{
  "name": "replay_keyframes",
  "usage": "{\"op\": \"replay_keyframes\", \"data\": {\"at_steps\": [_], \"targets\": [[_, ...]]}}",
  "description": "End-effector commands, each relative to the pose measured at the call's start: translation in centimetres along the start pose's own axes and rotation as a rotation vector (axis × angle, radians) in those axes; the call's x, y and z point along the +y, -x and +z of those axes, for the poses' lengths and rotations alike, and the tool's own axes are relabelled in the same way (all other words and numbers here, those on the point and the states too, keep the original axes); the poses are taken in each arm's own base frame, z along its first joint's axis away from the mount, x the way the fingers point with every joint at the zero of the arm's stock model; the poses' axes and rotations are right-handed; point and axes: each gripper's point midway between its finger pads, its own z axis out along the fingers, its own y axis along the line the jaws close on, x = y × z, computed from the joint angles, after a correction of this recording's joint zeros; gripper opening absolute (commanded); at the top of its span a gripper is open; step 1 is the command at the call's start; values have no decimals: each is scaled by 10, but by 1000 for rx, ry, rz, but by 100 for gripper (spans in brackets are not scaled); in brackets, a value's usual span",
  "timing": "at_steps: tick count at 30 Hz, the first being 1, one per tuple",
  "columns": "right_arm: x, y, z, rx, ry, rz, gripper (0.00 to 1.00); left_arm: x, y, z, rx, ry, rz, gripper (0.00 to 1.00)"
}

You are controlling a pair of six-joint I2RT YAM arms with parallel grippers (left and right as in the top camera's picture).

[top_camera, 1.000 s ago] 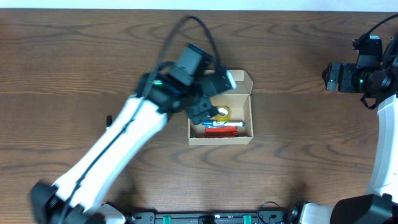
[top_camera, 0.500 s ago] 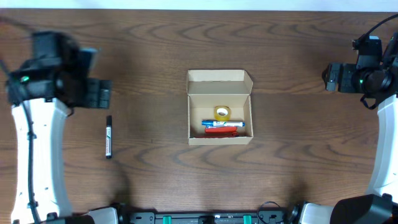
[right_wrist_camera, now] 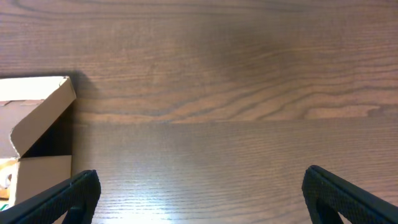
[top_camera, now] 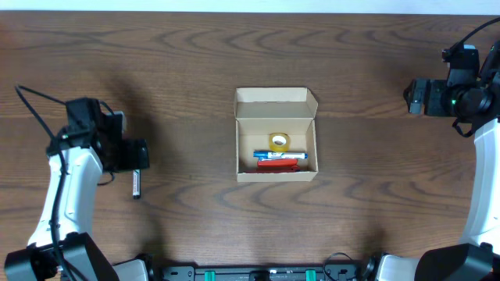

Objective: Pack container
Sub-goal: 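Move the left gripper over the black marker and grasp it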

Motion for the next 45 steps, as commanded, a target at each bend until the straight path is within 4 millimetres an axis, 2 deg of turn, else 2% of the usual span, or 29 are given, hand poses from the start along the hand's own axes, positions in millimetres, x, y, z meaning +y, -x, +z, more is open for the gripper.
{"op": "replay_keyframes", "data": {"at_steps": [1,7,13,30,33,34,35,41,43,45], "targets": [[1,0,1,-2,9,4,99,-2,-13,14,15,-8,-19,95],[1,0,1,-2,9,4,99,3,-14,25,-3,43,7,95],[1,0,1,-2,12,4,99,-4,-14,33,13,67,56,95],[1,0,1,-2,12,4,99,-7,-35,76,160,55,67,95],[1,0,1,-2,12,4,99,-8,-37,79,173,50,61,99],[1,0,1,-2,12,4,99,-9,-38,79,173,44,60,89],[1,0,1,-2,12,4,99,-11,-37,79,173,31,60,84],[1,0,1,-2,11,4,99,-14,-38,79,175,16,46,64],[1,0,1,-2,11,4,99,-14,-38,79,175,18,28,60],[1,0,1,-2,11,4,99,-14,-39,79,179,20,4,49]]}}
